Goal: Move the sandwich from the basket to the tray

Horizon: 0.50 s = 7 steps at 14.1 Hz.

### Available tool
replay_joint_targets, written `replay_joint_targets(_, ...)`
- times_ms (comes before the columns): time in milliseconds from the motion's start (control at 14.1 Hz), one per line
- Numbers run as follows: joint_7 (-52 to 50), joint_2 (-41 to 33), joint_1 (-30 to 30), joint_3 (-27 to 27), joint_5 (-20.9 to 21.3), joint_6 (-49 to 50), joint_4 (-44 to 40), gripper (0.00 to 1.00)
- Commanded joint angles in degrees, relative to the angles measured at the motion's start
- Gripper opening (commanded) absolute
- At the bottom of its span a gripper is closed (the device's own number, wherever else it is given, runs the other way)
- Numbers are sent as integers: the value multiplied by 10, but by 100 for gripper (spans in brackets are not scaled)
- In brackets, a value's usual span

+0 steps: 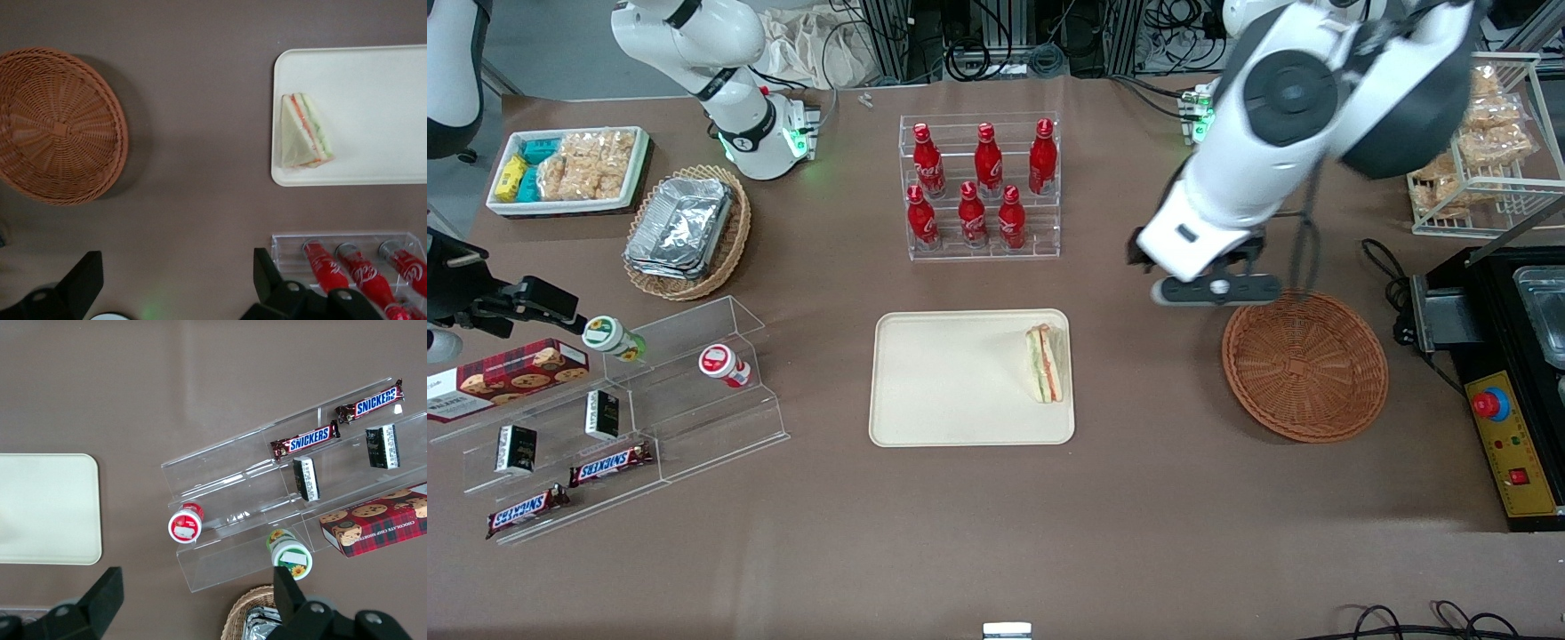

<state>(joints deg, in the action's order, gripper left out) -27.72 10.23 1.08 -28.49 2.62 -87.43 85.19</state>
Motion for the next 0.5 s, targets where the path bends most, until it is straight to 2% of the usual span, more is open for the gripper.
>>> replay_joint_targets(0, 45, -48, -30, 10, -28, 34, 19, 100)
replay_joint_targets(212, 84, -84, 40, 167, -32, 45, 25, 100)
replay_joint_targets(425, 229, -106, 44, 235, -38, 97, 23, 100)
